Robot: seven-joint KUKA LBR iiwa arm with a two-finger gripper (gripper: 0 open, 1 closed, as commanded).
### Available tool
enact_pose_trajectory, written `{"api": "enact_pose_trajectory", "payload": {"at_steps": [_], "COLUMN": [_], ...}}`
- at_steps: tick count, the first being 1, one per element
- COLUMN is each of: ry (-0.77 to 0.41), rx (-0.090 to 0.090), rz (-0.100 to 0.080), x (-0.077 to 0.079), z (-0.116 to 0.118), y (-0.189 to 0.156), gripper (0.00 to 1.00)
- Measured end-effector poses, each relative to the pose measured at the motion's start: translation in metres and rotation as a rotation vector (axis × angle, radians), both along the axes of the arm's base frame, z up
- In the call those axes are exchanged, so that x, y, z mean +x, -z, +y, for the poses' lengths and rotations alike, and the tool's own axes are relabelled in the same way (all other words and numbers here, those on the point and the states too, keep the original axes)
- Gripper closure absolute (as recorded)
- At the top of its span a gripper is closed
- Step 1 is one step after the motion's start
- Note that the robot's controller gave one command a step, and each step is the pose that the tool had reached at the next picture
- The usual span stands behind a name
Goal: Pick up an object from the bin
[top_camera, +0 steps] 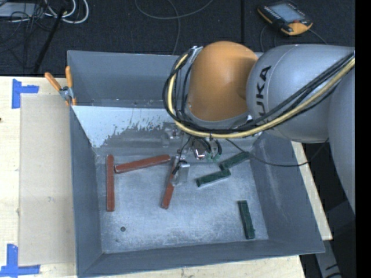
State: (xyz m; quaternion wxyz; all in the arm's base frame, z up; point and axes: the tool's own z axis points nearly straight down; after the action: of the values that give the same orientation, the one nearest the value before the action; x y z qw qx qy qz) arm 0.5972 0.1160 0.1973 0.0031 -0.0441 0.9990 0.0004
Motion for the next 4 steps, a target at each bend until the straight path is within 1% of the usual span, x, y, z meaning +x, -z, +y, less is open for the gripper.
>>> {"api": "enact_pose_trajectory", "payload": {"at_steps": [1, 2, 3, 4], "ry": [0.010, -0.027, -0.070, -0.207], "rx": [0.000, -0.001, -0.002, -0.001], "rz": [0.006, 0.005, 0.013, 0.000], "x": [-0.002, -0.045, -0.054, -0.017], "z": [0.007, 0.001, -0.005, -0.006], "y": [0.013, 0.039, 0.064, 0.101], "gripper": [0.00, 0.00, 0.00, 0.00]}}
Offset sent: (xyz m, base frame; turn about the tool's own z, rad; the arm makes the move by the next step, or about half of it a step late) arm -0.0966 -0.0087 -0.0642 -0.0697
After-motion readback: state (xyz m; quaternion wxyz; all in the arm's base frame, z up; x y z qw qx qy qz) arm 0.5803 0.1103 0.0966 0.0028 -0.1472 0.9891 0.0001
